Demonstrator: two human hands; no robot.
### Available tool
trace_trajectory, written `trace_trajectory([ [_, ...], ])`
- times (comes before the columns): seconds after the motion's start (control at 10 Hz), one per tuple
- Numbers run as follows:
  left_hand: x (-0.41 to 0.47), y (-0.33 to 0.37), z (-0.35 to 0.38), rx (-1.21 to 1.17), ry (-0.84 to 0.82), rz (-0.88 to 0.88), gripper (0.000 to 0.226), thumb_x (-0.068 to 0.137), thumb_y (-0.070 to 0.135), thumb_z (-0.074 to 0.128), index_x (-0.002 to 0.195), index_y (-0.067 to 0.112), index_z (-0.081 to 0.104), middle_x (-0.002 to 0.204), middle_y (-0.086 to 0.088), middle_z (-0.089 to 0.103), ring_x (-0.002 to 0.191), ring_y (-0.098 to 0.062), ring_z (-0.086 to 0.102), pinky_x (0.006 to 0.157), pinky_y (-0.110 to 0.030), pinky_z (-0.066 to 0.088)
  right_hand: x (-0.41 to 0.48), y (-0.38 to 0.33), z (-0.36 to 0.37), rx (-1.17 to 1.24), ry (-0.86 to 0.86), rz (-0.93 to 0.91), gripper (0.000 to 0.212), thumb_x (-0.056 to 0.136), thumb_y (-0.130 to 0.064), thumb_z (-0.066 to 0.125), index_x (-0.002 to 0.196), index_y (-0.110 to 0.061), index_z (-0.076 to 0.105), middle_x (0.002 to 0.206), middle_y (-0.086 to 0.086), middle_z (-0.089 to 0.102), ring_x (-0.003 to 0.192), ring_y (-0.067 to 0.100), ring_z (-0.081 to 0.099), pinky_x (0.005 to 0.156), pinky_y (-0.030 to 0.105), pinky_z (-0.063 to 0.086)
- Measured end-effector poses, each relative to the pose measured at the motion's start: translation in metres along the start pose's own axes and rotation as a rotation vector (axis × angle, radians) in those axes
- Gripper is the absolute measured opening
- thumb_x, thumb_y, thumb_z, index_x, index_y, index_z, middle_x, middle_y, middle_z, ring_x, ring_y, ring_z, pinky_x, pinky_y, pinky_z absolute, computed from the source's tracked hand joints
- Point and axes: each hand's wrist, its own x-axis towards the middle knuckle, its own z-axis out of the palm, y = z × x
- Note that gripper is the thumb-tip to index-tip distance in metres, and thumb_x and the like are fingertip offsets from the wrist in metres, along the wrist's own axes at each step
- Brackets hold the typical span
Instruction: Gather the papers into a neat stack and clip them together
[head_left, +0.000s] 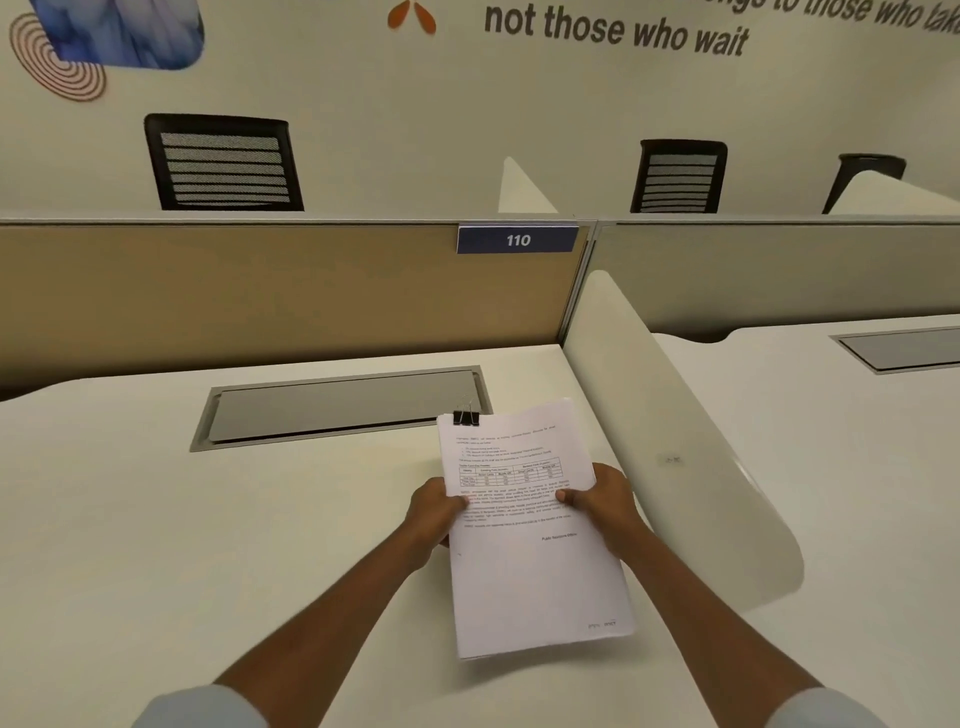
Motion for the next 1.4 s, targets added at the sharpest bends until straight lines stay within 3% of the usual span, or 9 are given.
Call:
trace_trajectory([
  [0.1, 0.008, 0.001, 0.015, 0.008, 0.008, -0.043, 0.022, 0.088, 0.001, 0.046, 0.085, 0.019, 0.058, 0.094, -0.004, 0.068, 0.084, -0.024, 0.068, 0.066, -0.036, 0.060, 0.010, 0.009, -0.010, -0.029, 0.022, -0.010, 0.035, 0.053, -0.016, 0.083, 0.085, -0.012, 0.071, 0.088, 0.005, 0.076, 0.082, 0.026, 0.072, 0.074, 0.046, 0.060],
  [0.3, 0.028, -0.014, 0.033, 0.068, 0.029, -0.125, 0.009, 0.090, 0.007, 0.051, 0.097, 0.009, 0.056, 0.107, -0.011, 0.067, 0.095, -0.030, 0.067, 0.080, -0.047, 0.057, 0.024, 0.020, -0.025, -0.102, 0.031, -0.013, 0.035, 0.059, -0.009, 0.084, 0.092, -0.009, 0.071, 0.092, 0.006, 0.074, 0.085, 0.027, 0.071, 0.079, 0.045, 0.059],
  [0.6, 0.035, -0.010, 0.053, 0.189, 0.052, -0.076, 0.007, 0.091, 0.008, 0.055, 0.098, 0.007, 0.057, 0.107, -0.009, 0.066, 0.090, -0.027, 0.067, 0.071, -0.037, 0.058, 0.040, 0.031, -0.028, -0.267, 0.091, 0.005, 0.040, 0.063, -0.009, 0.085, 0.098, -0.002, 0.067, 0.098, 0.013, 0.071, 0.087, 0.029, 0.066, 0.076, 0.036, 0.055],
  [0.8, 0.036, -0.012, 0.055, 0.273, 0.076, -0.041, 0.003, 0.087, 0.007, 0.052, 0.086, 0.009, 0.053, 0.083, -0.014, 0.072, 0.061, -0.033, 0.072, 0.043, -0.030, 0.048, 0.050, 0.036, -0.027, -0.380, 0.098, 0.018, 0.043, 0.065, -0.013, 0.085, 0.101, -0.002, 0.064, 0.104, 0.015, 0.070, 0.092, 0.031, 0.065, 0.079, 0.036, 0.053],
  [1.0, 0.047, -0.024, 0.054, 0.411, 0.133, -0.015, 0.011, 0.075, 0.017, 0.055, 0.086, 0.014, 0.053, 0.087, -0.005, 0.069, 0.068, -0.027, 0.071, 0.064, -0.042, 0.060, 0.052, 0.039, -0.024, -0.444, 0.132, 0.042, 0.047, 0.066, -0.018, 0.085, 0.102, -0.002, 0.060, 0.106, 0.016, 0.068, 0.095, 0.034, 0.064, 0.079, 0.037, 0.052],
  [1.1, 0.039, -0.024, 0.052, 0.754, 0.210, 0.156, 0.025, 0.082, 0.019, 0.055, 0.104, 0.008, 0.048, 0.094, -0.005, 0.066, 0.082, -0.028, 0.067, 0.063, -0.030, 0.046, 0.043, 0.033, -0.019, -0.633, 0.188, 0.012, 0.047, 0.074, -0.026, 0.079, 0.107, -0.006, 0.052, 0.108, 0.014, 0.067, 0.099, 0.037, 0.063, 0.078, 0.037, 0.049],
  [1.2, 0.033, -0.025, 0.049, 1.088, 0.268, 0.455, 0.041, 0.084, 0.020, 0.056, 0.121, 0.003, 0.047, 0.085, -0.007, 0.068, 0.070, -0.028, 0.067, 0.054, -0.030, 0.043, 0.038, 0.027, -0.012, -0.926, 0.250, -0.087, 0.044, 0.080, -0.035, 0.070, 0.107, -0.006, 0.050, 0.109, 0.013, 0.064, 0.102, 0.034, 0.061, 0.079, 0.040, 0.049],
  [1.3, 0.034, -0.031, 0.041, 1.279, 0.196, 0.586, 0.055, 0.061, 0.023, 0.075, 0.113, 0.006, 0.066, 0.057, -0.001, 0.059, 0.038, -0.018, 0.051, 0.036, -0.025, 0.037, 0.038, 0.029, -0.003, -1.136, 0.293, -0.197, 0.054, 0.078, -0.046, 0.068, 0.111, -0.007, 0.053, 0.114, 0.015, 0.060, 0.108, 0.034, 0.053, 0.081, 0.044, 0.046],
  [1.4, 0.034, -0.042, 0.032, 1.428, 0.251, 0.640, 0.072, 0.062, 0.023, 0.071, 0.129, 0.005, 0.053, 0.094, -0.019, 0.069, 0.056, -0.028, 0.061, 0.050, -0.034, 0.047, 0.034, 0.034, 0.006, -1.196, 0.289, -0.280, 0.073, 0.072, -0.053, 0.070, 0.125, -0.008, 0.048, 0.132, 0.023, 0.046, 0.128, 0.043, 0.035, 0.095, 0.051, 0.040],
])
